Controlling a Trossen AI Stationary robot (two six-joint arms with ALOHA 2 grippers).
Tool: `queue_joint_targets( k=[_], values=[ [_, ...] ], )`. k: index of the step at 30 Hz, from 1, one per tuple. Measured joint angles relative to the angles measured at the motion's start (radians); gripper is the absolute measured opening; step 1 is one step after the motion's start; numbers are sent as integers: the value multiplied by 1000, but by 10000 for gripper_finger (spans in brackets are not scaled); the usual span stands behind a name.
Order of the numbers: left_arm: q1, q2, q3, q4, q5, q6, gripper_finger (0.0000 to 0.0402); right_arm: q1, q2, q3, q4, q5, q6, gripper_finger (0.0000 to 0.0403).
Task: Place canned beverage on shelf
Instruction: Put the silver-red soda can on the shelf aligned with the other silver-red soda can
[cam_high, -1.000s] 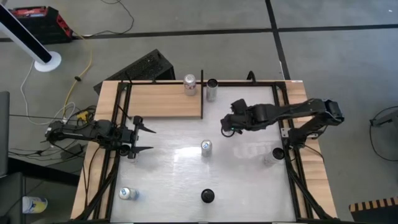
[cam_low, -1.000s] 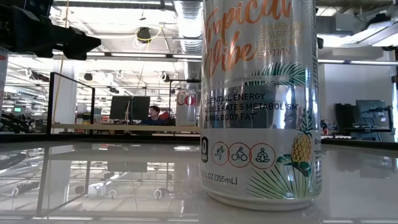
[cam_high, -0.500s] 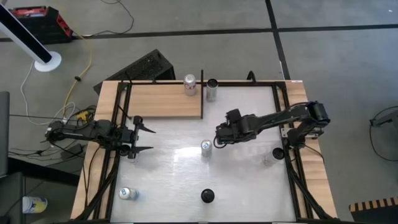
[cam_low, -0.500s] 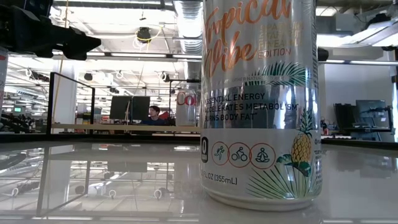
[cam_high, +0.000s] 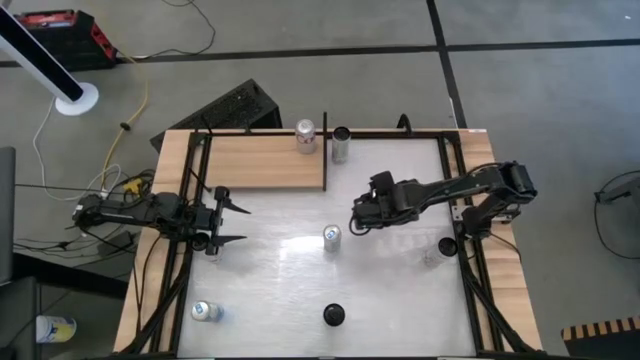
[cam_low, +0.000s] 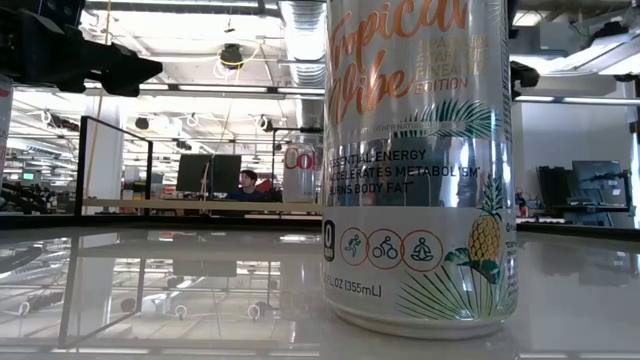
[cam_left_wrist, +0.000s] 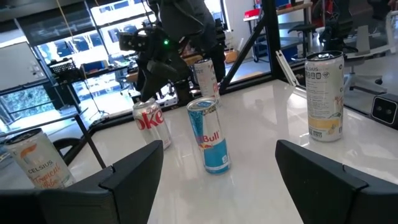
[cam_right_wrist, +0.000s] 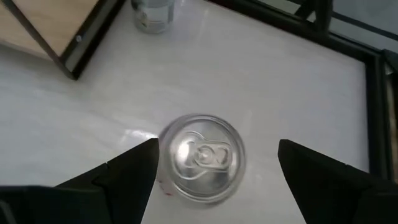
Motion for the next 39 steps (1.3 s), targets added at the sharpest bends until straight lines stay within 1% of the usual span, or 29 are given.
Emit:
queue_joint_targets(
  k=[4,9,13,16,19,23,25,29,39],
  values=[
    [0,0,0,0,0,0,300,-4,0,0,52,-3,-68,352],
    [0,0,0,0,0,0,300,-26,-1,-10,45,-20,-123,352],
    [0,0,0,0,0,-1,300,-62,-23,-82,101,-43,-159,352],
    [0,0,0,0,0,-1,300,-83,-72,-156,212,-80,-217,352],
    [0,0,0,1,0,0,300,-87,-130,-224,327,-92,-255,352],
    [0,0,0,1,0,3,300,-78,-195,-286,381,-102,-245,352],
    [0,0,0,1,0,3,300,-69,-208,-297,378,-102,-244,352],
    [0,0,0,2,0,3,300,-51,-206,-296,394,-100,-242,352],
    [0,0,0,2,-2,4,300,-45,-88,-291,446,-49,-242,352]
  ],
)
